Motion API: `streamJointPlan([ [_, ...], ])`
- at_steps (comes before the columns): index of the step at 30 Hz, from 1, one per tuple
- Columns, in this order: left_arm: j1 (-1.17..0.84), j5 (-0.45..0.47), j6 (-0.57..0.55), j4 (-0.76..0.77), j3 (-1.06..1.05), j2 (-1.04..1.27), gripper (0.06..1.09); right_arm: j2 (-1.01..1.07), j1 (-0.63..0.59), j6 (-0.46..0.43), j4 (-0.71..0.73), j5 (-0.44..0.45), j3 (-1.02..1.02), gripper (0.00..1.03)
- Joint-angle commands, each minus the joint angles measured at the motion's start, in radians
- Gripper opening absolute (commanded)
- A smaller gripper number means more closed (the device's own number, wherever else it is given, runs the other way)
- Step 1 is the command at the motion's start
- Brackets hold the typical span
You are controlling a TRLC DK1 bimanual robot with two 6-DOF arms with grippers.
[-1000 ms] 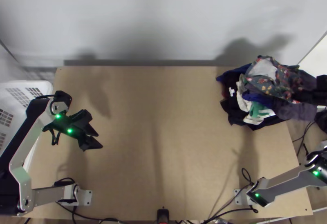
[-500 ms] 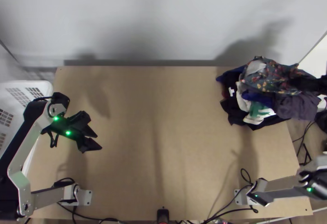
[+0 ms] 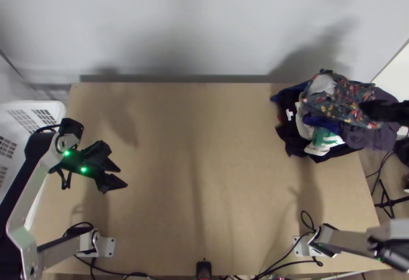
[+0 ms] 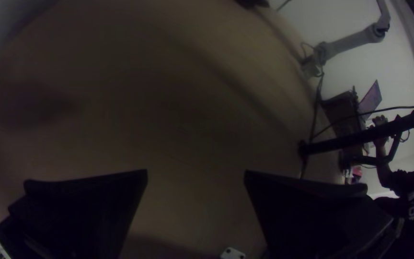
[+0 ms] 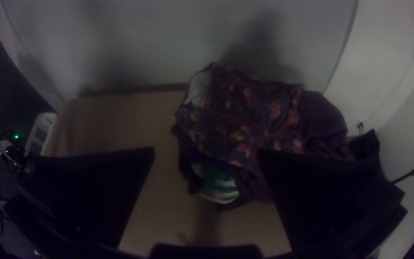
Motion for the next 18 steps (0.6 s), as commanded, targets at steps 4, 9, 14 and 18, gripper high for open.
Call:
streamJointPlan([
  [4,0.003,-0.156,-0.372,0.509,-0.131,-0.286,1.04,-0.364,0.425,0.248,0.419,0.603,-0.473,0.99],
  [9,0.022,-0.335,-0.488,0.803,-0.292,-0.495,1.04,-0.625,0.416,0.33,0.669,0.68,-0.865,0.99],
  [14,0.042,-0.369,-0.508,0.842,-0.393,-0.676,1.04,-0.864,0.529,0.258,0.893,0.864,-1.121,0.99],
  [18,0.072,-0.369,-0.51,0.914,-0.522,-0.857,1.04,-0.972,0.525,0.195,1.015,0.91,-1.291,0.99],
])
